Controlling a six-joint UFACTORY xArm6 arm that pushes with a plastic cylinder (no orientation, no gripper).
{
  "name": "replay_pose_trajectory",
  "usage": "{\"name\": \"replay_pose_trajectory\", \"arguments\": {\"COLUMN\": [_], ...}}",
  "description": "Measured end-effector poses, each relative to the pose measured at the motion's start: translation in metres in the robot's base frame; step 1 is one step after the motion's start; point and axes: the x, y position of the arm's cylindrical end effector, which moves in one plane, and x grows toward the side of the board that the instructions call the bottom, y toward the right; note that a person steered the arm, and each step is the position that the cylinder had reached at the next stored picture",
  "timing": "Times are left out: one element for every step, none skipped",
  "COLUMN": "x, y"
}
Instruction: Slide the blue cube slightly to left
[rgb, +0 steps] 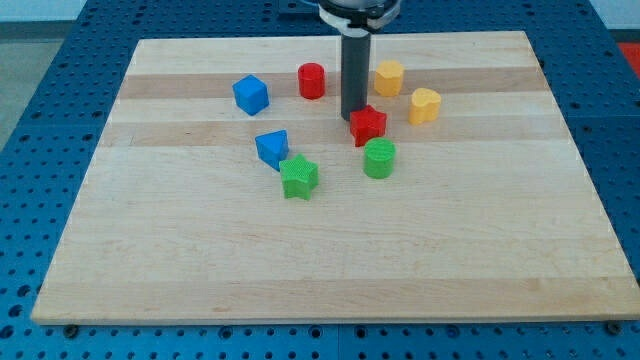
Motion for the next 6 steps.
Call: {"name": "replay_pose_trajectory", "arguments": {"x": [0.0, 0.0, -0.022, -0.035, -0.033, -0.022], "y": [0.0, 0.0, -0.012, -0.029, -0.032, -0.055]}}
